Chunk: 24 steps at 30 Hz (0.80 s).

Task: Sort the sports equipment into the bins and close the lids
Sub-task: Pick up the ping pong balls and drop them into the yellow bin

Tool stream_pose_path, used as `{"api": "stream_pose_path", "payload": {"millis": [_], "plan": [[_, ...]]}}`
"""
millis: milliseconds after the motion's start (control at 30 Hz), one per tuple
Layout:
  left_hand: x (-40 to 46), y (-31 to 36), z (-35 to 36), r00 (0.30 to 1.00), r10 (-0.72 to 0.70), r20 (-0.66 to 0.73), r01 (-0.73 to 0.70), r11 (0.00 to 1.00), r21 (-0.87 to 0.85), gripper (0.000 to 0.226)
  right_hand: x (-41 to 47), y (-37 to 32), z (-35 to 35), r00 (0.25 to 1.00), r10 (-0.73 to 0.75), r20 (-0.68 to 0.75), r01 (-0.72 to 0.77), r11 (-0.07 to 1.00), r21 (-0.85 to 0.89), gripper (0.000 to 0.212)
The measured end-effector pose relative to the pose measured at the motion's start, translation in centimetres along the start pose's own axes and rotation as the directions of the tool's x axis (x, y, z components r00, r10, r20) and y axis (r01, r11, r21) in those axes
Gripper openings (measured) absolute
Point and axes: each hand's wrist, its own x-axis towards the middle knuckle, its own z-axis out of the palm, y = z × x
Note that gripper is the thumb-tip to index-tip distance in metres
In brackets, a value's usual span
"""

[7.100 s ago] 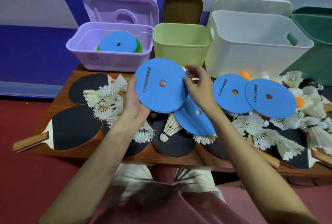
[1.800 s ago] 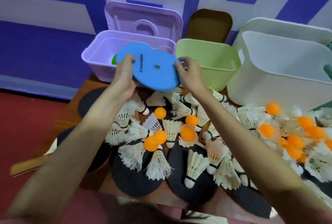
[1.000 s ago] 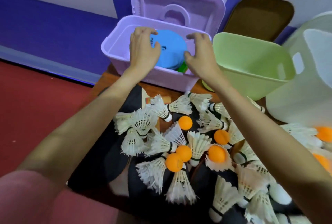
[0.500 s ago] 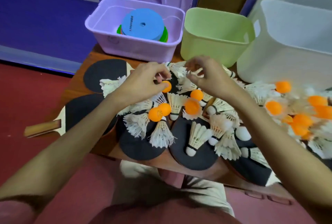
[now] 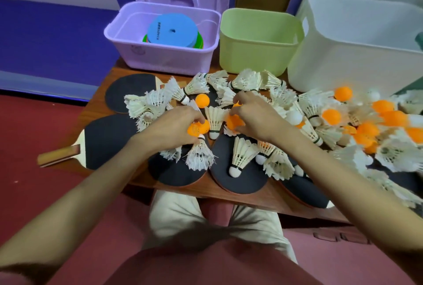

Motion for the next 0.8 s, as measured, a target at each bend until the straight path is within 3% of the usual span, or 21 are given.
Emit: {"api": "stream_pose_path", "payload": {"millis": [300,433,600,800], "plan": [[0.3,-0.2,1.1,0.999,-0.036,-0.039,0.038,0.998,0.057,0.046,1.0,-0.2,1.3,0.998,-0.015,-0.061,0.011,0.998,-0.061,0.025],[0.8,-0.1,-0.5,0.991,-0.021,-0.129,0.018,0.999,-0.026,0.040,0.4,0.5,0.3,0.995,0.016,-0.102,0.008,0.974,0.227,0.039],[3.3,0.6,-3.0,0.933,-0.025,-0.360,-0.043,0.983,-0.179,0.037,0.3,2.5,-2.1,0.937,0.265,-0.226,-0.082,0.799,0.596,0.037],[11.2,2.5,-7.1,0.881,-0.029,-0.472,-0.113,0.956,-0.270,0.038,3.7,8.9,-2.1,0.752,0.581,-0.311,-0.196,0.647,0.737,0.037]]}}
